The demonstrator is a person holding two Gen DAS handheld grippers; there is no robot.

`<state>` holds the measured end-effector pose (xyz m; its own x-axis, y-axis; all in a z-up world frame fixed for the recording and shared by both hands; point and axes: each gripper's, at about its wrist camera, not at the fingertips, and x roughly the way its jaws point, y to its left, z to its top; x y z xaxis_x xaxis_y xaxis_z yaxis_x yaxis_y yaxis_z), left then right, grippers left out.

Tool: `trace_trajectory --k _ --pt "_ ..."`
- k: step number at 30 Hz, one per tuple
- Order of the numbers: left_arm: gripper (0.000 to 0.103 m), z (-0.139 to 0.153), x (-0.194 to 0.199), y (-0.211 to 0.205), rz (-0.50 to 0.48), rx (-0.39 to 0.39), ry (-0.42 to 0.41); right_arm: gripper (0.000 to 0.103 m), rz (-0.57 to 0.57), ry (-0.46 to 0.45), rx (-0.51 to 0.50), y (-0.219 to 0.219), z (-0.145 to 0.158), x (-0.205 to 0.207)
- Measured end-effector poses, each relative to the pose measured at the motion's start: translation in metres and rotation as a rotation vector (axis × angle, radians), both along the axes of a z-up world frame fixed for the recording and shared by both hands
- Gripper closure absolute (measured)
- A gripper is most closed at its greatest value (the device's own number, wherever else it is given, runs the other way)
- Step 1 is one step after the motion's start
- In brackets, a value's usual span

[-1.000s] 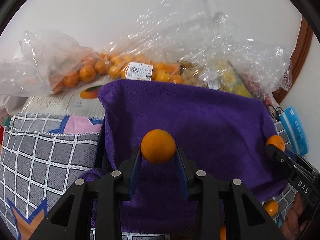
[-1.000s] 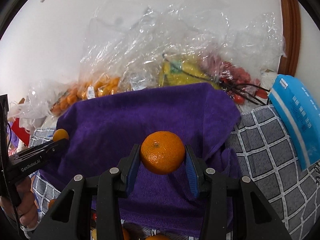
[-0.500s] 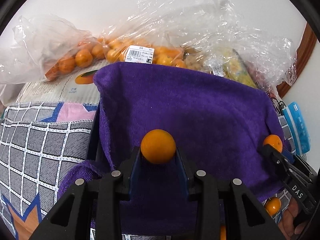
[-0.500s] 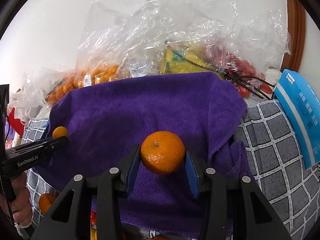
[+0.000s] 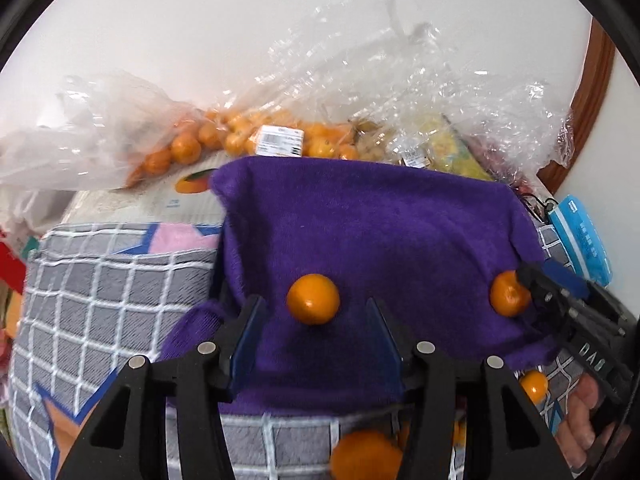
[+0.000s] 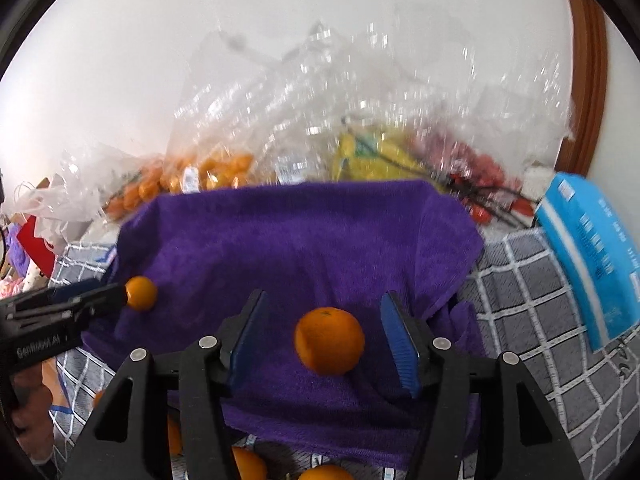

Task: Organize fruits
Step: 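Withdraw both open tools from the towel back toward the fruit row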

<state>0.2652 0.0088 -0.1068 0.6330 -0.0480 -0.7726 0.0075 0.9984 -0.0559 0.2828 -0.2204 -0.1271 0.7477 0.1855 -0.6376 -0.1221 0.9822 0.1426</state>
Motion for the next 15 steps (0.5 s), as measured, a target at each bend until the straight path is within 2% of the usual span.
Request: trace_trajectory --k 4,7,12,15 --pt "0.053 0.014 -0.025 0.002 -0.013 0.022 -0.043 0.044 0.012 -0.077 0.025 0.003 0.025 -0.021" --pt "0.053 0.023 -0.043 0.006 -0.002 0.019 -0.072 0.044 0.043 -0.085 0.023 0.009 0.039 -0.036" --pt "0.053 0.032 -0.073 0.015 0.009 -0.023 -0.118 0.044 0.024 -0.129 -0.022 0.016 0.054 -0.07" --pt "0.053 0.033 -0.087 0.016 -0.023 -0.069 -0.109 0.043 0.01 -0.122 -0.01 0.014 0.056 -0.088"
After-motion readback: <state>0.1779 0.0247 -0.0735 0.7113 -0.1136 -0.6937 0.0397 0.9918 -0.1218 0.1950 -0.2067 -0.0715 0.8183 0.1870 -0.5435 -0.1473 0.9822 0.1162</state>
